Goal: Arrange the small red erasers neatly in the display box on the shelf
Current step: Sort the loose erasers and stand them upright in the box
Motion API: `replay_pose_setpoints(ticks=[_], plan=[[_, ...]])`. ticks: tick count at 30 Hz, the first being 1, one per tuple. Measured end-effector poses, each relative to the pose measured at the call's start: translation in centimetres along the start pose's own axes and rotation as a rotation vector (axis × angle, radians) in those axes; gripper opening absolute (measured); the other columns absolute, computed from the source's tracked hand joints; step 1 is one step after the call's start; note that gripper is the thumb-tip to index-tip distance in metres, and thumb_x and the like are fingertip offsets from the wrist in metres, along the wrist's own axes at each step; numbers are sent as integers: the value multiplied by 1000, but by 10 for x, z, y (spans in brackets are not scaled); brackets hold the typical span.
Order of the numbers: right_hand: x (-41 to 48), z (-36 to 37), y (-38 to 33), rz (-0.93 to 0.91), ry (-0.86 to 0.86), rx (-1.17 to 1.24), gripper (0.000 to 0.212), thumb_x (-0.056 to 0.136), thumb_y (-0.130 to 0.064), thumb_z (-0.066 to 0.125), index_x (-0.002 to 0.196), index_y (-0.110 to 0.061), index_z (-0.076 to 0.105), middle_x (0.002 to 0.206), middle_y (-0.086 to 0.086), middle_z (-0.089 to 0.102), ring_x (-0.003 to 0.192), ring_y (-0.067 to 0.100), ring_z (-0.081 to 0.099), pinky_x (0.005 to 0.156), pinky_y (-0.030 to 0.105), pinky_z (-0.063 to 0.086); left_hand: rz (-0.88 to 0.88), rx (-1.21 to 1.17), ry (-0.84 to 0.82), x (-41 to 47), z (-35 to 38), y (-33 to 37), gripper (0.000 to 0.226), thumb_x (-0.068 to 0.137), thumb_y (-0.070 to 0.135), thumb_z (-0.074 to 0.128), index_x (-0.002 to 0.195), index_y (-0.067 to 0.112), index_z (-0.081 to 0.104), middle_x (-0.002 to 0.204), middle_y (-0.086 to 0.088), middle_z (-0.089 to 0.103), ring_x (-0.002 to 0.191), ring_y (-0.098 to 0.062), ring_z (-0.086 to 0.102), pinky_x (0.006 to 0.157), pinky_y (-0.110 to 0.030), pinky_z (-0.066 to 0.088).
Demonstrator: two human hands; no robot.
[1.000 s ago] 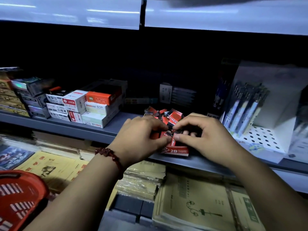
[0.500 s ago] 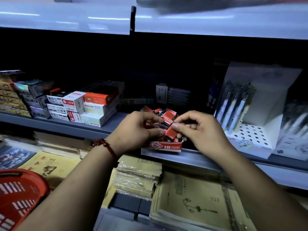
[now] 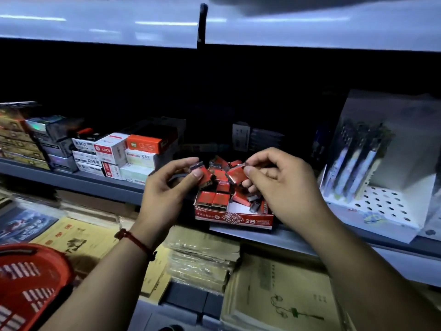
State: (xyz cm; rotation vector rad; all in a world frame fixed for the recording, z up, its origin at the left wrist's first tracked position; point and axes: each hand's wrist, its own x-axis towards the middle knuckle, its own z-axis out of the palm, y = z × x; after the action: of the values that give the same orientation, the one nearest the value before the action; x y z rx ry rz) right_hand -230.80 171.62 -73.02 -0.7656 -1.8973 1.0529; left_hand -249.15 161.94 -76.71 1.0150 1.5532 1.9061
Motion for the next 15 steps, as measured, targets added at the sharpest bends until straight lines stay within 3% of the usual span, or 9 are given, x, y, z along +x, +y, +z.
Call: replay_pose_setpoints(ticks=[4,7,10,12,15], plan=[[11,14,4,-136,24,-183,21,93,-9,68,108,-24,69,93,1,65,78,20,71,67,34,62,32,57,-37,15,4,-14,26,91,15,71,118,17,72,101,-8,75,88,-11,75,71,-25,61],[12,21,3,-187,44,-225,20,91,-8,68,108,-19,71,91,-1,60,67,8,59,59,18,49,124,205,-68,21,6,-25,26,89,23,76,114,24,74,96,-13,70,86,-28,71,77,-34,60],[13,23,4,-223,81,-243,14,90,-8,69,101,-15,73,87,0,59,62,12,51,57,19,48,107,230,-121,27,6,-28,24,89,23,76,112,25,74,97,-15,70,86,-35,69,75,-39,58],[12,21,7,-238,96,-259,13,90,-7,69,100,-15,73,86,-1,59,63,13,52,58,21,49,96,225,-143,29,5,-28,25,89,22,77,113,27,73,95,-13,68,81,-29,68,69,-34,54],[8,16,10,-216,114,-261,16,91,-6,70,102,-17,76,86,0,62,67,13,56,60,21,49,130,230,-139,28,4,-28,28,88,17,77,113,29,73,94,-1,61,80,-15,61,72,-26,48]])
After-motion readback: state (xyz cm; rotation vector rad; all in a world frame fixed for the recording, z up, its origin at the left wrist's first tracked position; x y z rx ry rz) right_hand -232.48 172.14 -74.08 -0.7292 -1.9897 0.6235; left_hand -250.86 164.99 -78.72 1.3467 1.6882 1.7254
